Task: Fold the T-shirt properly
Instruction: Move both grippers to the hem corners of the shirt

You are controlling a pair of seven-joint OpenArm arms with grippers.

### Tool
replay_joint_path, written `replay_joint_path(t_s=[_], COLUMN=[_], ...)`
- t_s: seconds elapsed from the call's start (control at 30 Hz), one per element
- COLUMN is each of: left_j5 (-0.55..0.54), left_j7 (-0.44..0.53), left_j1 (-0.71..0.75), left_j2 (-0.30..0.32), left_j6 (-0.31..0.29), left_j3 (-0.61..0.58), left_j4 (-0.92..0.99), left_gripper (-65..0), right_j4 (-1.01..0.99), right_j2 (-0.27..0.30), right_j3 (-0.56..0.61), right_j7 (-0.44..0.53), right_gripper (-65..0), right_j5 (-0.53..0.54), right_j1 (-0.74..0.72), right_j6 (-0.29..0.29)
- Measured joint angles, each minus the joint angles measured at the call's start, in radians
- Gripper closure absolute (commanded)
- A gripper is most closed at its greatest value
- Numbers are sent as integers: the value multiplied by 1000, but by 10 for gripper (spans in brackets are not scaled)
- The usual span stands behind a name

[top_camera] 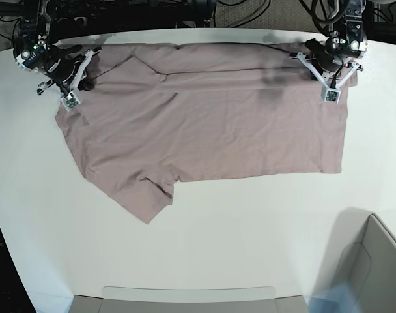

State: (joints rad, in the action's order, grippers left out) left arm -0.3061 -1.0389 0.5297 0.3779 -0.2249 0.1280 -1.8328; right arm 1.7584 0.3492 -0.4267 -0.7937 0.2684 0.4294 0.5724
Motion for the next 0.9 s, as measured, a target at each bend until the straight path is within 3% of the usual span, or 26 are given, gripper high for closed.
replay_joint_path(t_s=[0.1,0.27,0.4,0.5,0.7,0.8,0.9], left_j5=[-9,-4,-1,-10,-7,-8,-1], left_j7=[-16,-31,-10,-19,-21,-17,-20], left_j1=[3,-33,-106,-134,-189,-186,-185], left_j2=[-7,-9,-5,-9,-8,-15,-67], left_j6=[-5,-7,-5,-11,-8,-7,-7], left_j3=[-3,90,123,113,114,113,123], left_j4=[-66,-145,-154,-150,-146,-145,-139], left_gripper=[0,0,0,0,0,0,0], right_j4=[43,130,93,-27,-432,-583,-633], right_j2=[-9,-85,-83,-90,-91,-96,-84], right_j3=[-57,-162,-132,-79,38,48,48], right_j7=[-8,-6,-3,0,0,15,34], right_gripper=[0,0,0,0,0,0,0], right_j5=[-7,2,-4,-17,-259,-292,-300], right_j1=[-18,-110,-227,-335,-589,-663,-668], right_j6=[-5,-3,-6,-3,-11,-9,-7])
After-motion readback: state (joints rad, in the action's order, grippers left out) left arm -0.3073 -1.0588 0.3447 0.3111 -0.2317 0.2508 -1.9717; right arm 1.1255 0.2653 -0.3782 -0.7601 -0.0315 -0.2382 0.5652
